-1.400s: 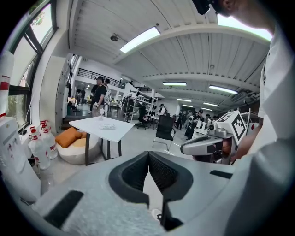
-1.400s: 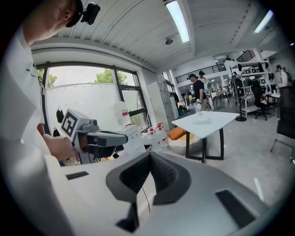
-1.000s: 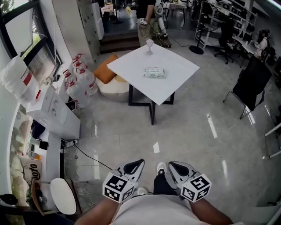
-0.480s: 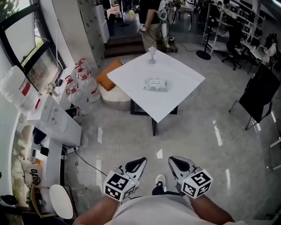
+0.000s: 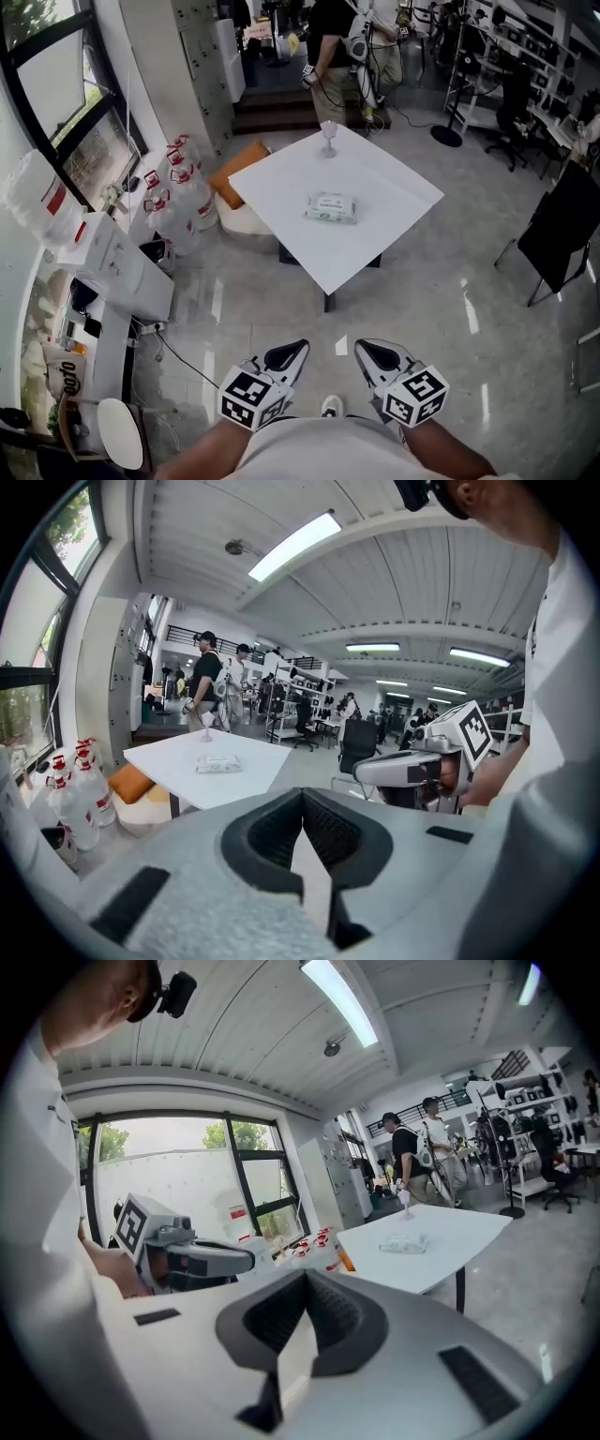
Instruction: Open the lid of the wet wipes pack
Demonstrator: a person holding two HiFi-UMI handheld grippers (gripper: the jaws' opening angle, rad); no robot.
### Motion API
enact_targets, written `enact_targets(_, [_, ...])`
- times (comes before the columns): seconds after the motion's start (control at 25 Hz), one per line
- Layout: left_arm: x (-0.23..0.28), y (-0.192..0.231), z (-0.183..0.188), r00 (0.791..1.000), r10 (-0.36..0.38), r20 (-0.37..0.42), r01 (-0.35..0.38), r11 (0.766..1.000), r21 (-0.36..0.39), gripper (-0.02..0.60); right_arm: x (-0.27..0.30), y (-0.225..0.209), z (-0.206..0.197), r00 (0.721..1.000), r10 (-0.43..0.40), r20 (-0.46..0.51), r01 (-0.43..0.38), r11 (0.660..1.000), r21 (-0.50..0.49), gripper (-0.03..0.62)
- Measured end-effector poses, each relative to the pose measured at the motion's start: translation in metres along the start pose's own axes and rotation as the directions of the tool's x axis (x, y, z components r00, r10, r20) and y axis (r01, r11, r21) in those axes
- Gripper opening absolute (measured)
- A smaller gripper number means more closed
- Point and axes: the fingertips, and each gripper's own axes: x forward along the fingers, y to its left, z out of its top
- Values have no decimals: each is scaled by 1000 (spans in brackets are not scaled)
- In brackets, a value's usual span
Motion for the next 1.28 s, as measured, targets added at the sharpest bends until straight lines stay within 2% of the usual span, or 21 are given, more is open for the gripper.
enact_targets(0.2, [23,9,8,1000,25,-1,-25,1000,-14,9,10,-23,7,1000,21,-7,-21,1000,-2,6])
enact_targets(0.72, [68,42,13,1000,3,-29,-4,999,-38,9,47,-59,6,998,29,-55,-28,999,19,8])
enact_targets(1.0, [115,92,33,999,-29,-24,28,999,-41,9,92,-103,21,996,-11,-84,12,1000,14,6])
enact_targets(1.28, [159,171,70,998,-49,-33,49,999,-19,9,163,-149,63,994,-53,-100,52,999,-7,6])
